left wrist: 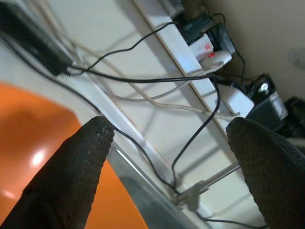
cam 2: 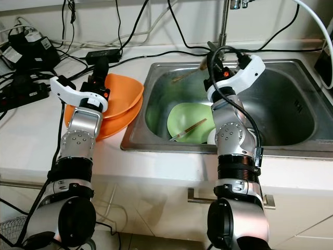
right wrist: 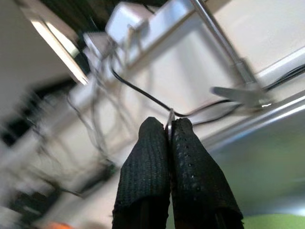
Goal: Kitchen organization
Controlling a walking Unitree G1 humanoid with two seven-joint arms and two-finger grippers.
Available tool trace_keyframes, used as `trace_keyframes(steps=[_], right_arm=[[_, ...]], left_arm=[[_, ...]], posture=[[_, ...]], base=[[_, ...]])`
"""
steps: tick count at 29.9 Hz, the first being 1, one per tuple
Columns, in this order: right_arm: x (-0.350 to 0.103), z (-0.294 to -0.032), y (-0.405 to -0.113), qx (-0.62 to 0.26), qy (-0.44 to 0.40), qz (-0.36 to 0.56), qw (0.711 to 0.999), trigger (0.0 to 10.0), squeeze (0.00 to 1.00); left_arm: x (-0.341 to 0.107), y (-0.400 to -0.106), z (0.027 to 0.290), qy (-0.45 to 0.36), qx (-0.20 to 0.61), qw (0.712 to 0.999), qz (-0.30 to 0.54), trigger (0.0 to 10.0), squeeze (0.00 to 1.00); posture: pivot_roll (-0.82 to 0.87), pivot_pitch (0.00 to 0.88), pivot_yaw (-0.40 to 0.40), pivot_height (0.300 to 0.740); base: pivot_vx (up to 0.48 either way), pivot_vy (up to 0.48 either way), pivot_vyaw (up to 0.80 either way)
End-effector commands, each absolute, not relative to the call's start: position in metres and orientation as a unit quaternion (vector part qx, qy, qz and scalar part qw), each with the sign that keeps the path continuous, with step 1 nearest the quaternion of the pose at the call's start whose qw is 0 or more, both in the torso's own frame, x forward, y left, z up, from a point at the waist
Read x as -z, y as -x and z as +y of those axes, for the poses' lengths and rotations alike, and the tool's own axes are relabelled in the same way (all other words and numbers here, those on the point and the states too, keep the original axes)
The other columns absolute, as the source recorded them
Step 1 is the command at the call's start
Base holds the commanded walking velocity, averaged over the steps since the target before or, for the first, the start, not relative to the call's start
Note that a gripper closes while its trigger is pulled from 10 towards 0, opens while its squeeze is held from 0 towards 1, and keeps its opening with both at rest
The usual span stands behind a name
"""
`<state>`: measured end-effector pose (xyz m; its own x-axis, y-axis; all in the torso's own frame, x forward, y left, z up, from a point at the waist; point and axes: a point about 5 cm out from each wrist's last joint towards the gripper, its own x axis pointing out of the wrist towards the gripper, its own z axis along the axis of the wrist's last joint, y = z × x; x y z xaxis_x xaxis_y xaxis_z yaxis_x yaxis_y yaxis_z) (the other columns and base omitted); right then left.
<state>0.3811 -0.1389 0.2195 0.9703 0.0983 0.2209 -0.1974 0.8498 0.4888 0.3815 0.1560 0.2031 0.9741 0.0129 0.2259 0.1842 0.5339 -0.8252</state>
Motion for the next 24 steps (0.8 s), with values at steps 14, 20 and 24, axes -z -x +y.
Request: trace_keyframes(steps=[14,20,24], right_arm=[[-0.130,-0.121,-0.374,-0.100,-0.093,0.125,0.983,3.8,0.60],[-0.122,-0.120,-0.372,-0.111,-0.097,0.148,0.978,9.7,1.00],[-0.124,-0.119,-0.373,-0.118,-0.083,0.140,0.980,10.0,1.00]], left_arm=[[-0.239,-0.369,0.187,0.308,-0.024,0.938,-0.157,10.0,0.87],[-0.236,-0.363,0.201,0.203,-0.088,0.967,-0.129,10.0,0.00],[-0.229,-0.359,0.207,0.185,-0.101,0.972,-0.101,10.0,0.00]], posture=[[-0.05,0.000,0.122,0.740],[-0.05,0.000,0.124,0.740],[-0.05,0.000,0.124,0.740]], base=[[0.000,0.000,0.00],[0.000,0.000,0.00],[0.000,0.000,0.00]])
